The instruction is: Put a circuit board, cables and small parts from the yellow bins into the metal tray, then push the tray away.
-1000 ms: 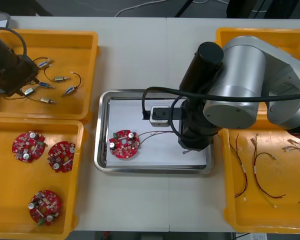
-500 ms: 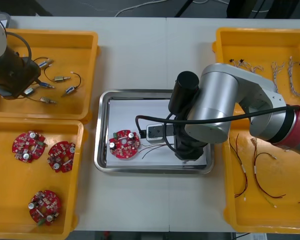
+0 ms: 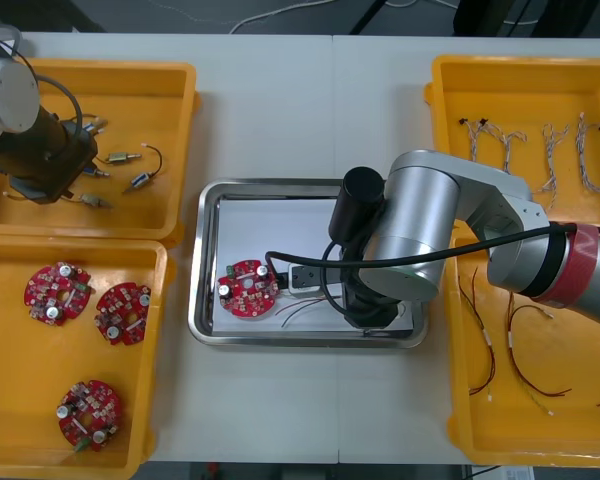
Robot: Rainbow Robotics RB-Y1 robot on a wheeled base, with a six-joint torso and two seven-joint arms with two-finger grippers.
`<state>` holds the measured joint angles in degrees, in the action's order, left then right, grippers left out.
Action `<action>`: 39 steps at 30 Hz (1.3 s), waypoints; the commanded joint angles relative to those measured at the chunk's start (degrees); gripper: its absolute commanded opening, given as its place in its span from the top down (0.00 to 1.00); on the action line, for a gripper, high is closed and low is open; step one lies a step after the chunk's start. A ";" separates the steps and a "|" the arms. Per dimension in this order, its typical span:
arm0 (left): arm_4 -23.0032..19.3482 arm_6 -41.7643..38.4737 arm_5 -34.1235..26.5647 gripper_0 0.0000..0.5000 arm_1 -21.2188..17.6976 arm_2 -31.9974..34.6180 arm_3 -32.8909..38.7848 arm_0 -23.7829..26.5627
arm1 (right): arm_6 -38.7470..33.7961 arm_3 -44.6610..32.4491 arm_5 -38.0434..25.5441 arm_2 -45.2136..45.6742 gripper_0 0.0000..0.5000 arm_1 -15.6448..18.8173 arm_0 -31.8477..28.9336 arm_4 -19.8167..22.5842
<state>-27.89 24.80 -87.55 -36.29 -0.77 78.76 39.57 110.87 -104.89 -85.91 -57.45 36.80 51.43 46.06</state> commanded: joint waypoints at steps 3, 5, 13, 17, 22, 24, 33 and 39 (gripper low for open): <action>1.88 -2.04 0.98 0.00 1.84 1.56 0.52 -1.96 | 1.63 -0.58 0.48 -0.11 0.08 -1.11 1.04 -1.50; 1.79 -2.04 0.98 0.00 1.84 1.56 0.52 -2.31 | 1.63 -0.67 0.48 0.15 0.00 -1.11 1.04 -1.32; 1.61 -1.86 0.98 0.00 2.37 1.56 0.52 -3.28 | 1.63 -3.74 -2.86 3.93 0.00 -1.03 1.04 0.26; 2.32 -2.04 0.98 0.00 2.81 1.56 0.52 -3.63 | 1.36 -6.82 -7.87 8.15 0.00 -1.03 1.04 1.67; 3.02 -2.13 0.89 0.00 3.07 1.65 0.52 -3.80 | 0.31 -9.54 -14.55 14.12 0.00 -1.03 1.04 4.74; 3.20 -2.22 0.98 0.00 3.25 1.56 0.52 -3.80 | -0.92 -10.16 -17.10 16.15 0.00 -1.03 0.95 5.71; 3.46 -2.30 0.98 0.00 3.77 1.65 0.43 -3.80 | -16.83 -16.13 -24.09 25.73 0.00 -1.03 -1.77 7.64; 3.63 -2.39 1.06 0.00 3.86 1.65 0.17 -3.80 | -27.20 -19.91 -24.09 30.74 0.00 -0.24 -5.55 7.55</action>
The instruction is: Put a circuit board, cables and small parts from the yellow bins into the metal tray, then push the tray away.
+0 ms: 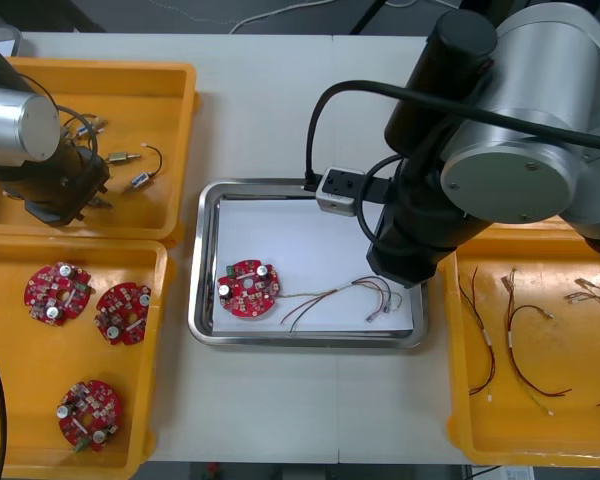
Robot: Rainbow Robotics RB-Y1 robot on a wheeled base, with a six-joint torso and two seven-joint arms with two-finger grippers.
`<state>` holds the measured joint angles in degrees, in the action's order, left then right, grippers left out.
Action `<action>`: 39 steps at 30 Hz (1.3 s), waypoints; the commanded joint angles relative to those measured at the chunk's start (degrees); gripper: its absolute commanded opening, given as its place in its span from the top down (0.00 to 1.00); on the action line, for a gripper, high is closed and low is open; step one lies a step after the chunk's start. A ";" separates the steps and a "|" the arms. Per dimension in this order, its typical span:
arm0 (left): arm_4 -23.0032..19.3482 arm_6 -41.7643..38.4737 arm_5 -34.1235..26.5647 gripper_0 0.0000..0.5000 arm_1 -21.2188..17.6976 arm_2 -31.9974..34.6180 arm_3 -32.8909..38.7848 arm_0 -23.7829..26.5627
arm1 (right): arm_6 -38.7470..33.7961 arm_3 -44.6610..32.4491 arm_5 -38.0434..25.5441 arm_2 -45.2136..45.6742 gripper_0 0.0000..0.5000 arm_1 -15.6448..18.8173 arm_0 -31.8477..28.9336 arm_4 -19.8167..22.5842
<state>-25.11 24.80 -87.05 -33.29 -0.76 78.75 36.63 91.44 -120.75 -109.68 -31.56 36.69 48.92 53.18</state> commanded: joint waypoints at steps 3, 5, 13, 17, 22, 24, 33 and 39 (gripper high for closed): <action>1.11 -2.21 1.27 0.00 0.86 1.64 -0.70 -0.77 | -12.52 -5.72 -0.32 5.99 0.00 0.49 -4.71 0.09; 1.29 -1.95 2.24 0.00 0.95 1.56 -1.40 -0.77 | -17.26 -7.48 -0.32 7.22 0.00 1.19 -6.47 -0.44; 1.73 -1.69 2.68 0.00 0.86 1.64 -1.84 -0.69 | -30.36 -12.58 -0.32 12.32 0.00 3.91 -12.80 -0.71; 1.73 -1.51 2.68 0.10 0.95 1.64 -2.37 -0.69 | -35.10 -14.86 -0.32 16.01 0.00 5.14 -14.91 -0.18; 1.73 -1.34 2.77 0.73 0.95 1.29 -2.72 -0.77 | -37.21 -15.83 -0.32 21.46 0.00 7.60 -17.81 1.58; 1.73 -1.42 2.77 0.93 0.95 1.29 -2.72 -0.77 | -37.21 -15.83 -0.32 23.92 0.00 8.57 -18.69 1.93; 1.55 -1.07 2.50 1.00 0.86 1.29 -2.46 -0.42 | -36.77 -13.98 -0.32 32.53 0.00 10.94 -21.59 1.93; 1.29 -0.90 -4.18 1.00 0.16 2.08 2.20 0.72 | -35.72 -10.12 -0.32 35.78 0.00 11.65 -21.50 0.88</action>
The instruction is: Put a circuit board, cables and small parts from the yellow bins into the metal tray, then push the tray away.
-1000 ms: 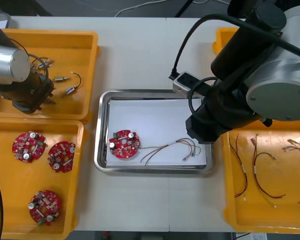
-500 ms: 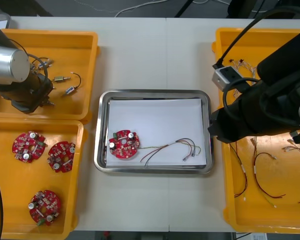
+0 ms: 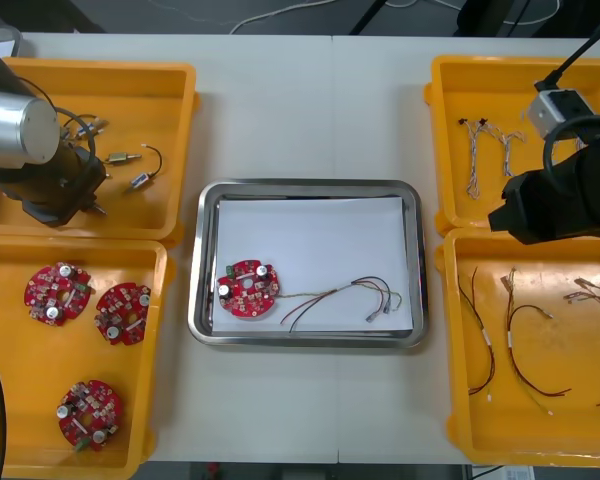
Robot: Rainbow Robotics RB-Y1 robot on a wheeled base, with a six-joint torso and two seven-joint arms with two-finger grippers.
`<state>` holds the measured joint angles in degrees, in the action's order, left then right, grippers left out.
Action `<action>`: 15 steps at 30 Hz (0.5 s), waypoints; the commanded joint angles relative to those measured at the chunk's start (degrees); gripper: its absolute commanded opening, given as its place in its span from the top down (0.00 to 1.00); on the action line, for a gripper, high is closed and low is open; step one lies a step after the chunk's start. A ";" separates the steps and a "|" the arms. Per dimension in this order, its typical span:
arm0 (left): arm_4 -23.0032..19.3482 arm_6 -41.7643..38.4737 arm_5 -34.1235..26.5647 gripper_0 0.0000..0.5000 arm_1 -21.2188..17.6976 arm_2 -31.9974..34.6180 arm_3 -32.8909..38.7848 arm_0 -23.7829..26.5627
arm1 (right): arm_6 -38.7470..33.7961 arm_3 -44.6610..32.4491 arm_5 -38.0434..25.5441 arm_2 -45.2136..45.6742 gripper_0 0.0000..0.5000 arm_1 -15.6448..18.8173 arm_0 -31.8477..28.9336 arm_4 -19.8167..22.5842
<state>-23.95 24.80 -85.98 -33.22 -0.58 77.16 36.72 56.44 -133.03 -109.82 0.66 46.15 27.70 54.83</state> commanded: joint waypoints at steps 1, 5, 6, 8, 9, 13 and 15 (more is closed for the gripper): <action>-0.14 -0.90 -7.19 1.00 -0.35 2.17 5.46 0.63 | -0.37 3.13 -0.18 4.00 0.00 2.19 -0.11 -1.12; -0.93 -0.72 -12.63 1.00 -1.50 2.78 10.47 0.55 | 0.34 7.17 -0.18 4.27 0.00 2.72 1.47 -2.44; -1.01 -0.72 -13.43 1.00 -1.67 2.78 11.26 0.63 | 0.42 7.96 -0.18 4.27 0.00 2.81 1.83 -2.62; -1.37 -0.63 -15.54 1.00 -2.46 2.87 13.37 0.55 | 0.78 10.34 -0.18 4.27 0.00 3.07 2.79 -3.15; -1.81 -0.63 -17.38 1.00 -3.08 2.96 15.56 0.63 | 1.04 13.06 -0.18 4.27 0.00 3.25 3.85 -3.67; -4.09 -0.55 -20.81 1.00 -4.40 3.57 20.40 0.63 | 2.01 18.77 -0.18 4.18 0.00 3.69 6.40 -4.99; -5.15 -0.55 -22.57 1.00 -4.93 3.57 22.86 0.63 | 2.36 21.32 -0.18 4.27 0.00 3.86 7.72 -5.52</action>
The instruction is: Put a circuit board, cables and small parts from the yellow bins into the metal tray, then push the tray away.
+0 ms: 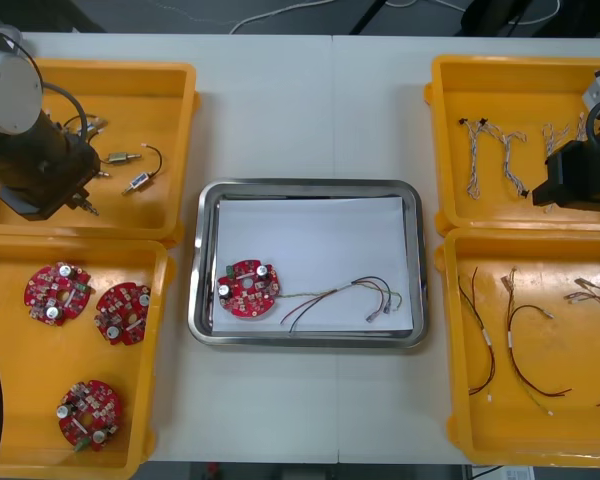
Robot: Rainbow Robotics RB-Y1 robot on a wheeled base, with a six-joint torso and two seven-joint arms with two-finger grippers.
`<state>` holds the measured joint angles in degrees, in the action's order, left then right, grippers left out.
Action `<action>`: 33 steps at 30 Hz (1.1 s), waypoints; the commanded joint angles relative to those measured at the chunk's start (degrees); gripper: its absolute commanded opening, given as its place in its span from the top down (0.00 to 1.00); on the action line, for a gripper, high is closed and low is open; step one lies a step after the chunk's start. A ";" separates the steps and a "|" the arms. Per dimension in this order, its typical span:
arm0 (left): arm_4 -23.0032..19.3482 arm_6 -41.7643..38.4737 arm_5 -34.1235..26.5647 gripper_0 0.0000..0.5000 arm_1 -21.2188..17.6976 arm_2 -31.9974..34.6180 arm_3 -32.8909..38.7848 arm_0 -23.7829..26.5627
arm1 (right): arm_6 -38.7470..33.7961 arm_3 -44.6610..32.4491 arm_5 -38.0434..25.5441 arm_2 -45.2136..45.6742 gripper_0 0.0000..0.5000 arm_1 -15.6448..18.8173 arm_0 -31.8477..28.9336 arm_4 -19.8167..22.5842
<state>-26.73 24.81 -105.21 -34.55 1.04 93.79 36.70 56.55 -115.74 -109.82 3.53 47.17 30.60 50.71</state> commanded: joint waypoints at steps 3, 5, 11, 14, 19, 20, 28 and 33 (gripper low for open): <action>-4.04 -0.55 -4.79 1.00 -4.13 1.95 10.01 0.65 | 2.95 7.11 -0.18 1.40 0.00 3.28 6.40 -2.02; -5.18 -0.46 -4.79 1.00 -4.13 1.95 12.82 0.65 | 3.39 8.78 -0.18 1.40 0.00 3.54 7.19 -2.28; -10.10 0.16 -4.79 1.00 -4.21 1.95 19.85 0.56 | 4.80 10.10 -0.18 1.40 0.00 3.80 7.72 -3.16; -13.62 0.60 -4.79 1.00 -4.21 1.86 22.75 0.56 | 5.41 10.19 -0.18 1.31 0.00 3.89 7.72 -3.16; -17.13 1.56 -4.79 1.00 -4.48 -0.34 26.53 0.56 | 6.03 10.19 -0.18 1.31 0.00 3.89 7.72 -3.33; -17.39 1.91 -4.79 1.00 -4.56 -1.39 27.41 0.56 | 6.20 10.19 -0.18 1.31 0.00 3.89 7.72 -3.51; -19.42 5.25 -4.79 1.00 -4.65 -8.86 30.05 2.49 | 7.87 12.21 -0.18 1.13 0.00 3.80 9.04 -5.09; -20.82 9.56 -4.79 1.00 -2.81 -11.85 28.29 5.22 | 9.28 17.66 -0.18 0.08 0.00 3.89 12.03 -5.09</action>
<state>-46.44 26.59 -109.60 -37.12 -8.76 122.13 37.72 62.34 -101.19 -109.82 3.53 48.55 37.98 46.06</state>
